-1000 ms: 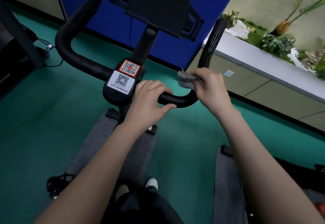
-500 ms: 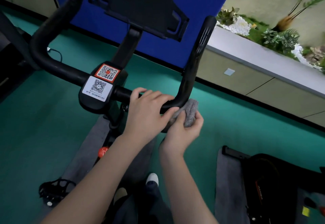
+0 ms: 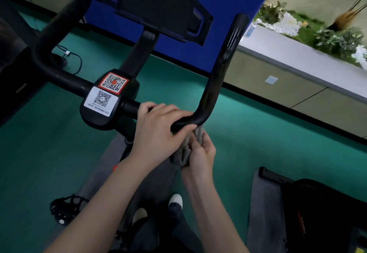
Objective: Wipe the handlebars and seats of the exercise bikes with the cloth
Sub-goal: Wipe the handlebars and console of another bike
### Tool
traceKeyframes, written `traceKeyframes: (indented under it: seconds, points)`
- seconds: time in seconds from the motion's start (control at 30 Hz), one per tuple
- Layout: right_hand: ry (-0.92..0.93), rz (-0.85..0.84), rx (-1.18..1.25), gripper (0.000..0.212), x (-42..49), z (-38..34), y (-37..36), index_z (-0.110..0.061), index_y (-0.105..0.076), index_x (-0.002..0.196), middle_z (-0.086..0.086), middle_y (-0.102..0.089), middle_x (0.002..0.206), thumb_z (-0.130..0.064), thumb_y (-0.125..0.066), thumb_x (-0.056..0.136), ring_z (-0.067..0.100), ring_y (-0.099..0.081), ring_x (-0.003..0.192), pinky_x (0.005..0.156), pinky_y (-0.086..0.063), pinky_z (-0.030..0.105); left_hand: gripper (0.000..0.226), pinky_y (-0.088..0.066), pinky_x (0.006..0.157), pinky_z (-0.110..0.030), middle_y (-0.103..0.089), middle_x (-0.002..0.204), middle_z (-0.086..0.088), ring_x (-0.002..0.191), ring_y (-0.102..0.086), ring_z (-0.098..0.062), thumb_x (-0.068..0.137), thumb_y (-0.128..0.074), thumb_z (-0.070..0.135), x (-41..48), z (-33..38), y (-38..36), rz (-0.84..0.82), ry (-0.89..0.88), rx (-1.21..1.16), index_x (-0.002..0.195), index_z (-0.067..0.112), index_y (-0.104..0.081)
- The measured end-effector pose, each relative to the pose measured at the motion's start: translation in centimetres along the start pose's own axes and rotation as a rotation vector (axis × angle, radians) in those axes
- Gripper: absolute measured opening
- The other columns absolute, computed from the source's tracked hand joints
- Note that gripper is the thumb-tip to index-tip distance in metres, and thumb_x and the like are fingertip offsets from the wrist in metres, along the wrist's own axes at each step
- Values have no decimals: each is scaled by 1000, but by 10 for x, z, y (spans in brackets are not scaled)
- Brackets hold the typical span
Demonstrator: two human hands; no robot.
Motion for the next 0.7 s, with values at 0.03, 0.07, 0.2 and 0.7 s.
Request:
traceKeyframes:
  seconds: [0.03,0.07,0.2,0.7]
  points:
    - [5,-14,-19,18,2,-4,2,2,-59,104,10,-68,81,8,-46,93,18,-65,71,65,-55,27,27,-23,85,-24,-66,88,17,82,-60,-6,82,-57,50,0,0,0,-3,1,2,99,34,-70]
    - [13,-24,-33,18,4,-8,3,4,-59,105,11,-67,81,9,-46,92,18,-65,72,66,-55,27,26,-23,85,-25,-66,89,17,83,-60,-7,83,-58,50,-1,1,0,-8,2,4,99,34,-70]
    - [82,36,-53,17,20,-32,13,4,-59,103,13,-64,85,8,-45,93,19,-60,74,71,-50,31,24,-24,85,-26,-66,87,16,81,-60,-7,81,-63,47,-1,1,0,-15,9,-12,99,33,-71]
    - [1113,-132,-1153,33,34,-135,-41,0,-72,99,12,-69,99,18,-57,76,29,-60,98,90,-43,19,32,-33,88,-30,-69,84,14,80,-63,-8,76,-59,53,11,13,-6,-20,92,18,95,30,-71]
Point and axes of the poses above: each hand's wrist, its own x-axis towards the middle knuckle, its own y-axis out of the back of the hand, z = x × y, the point moved 7 cm from there along x, towards the middle knuckle
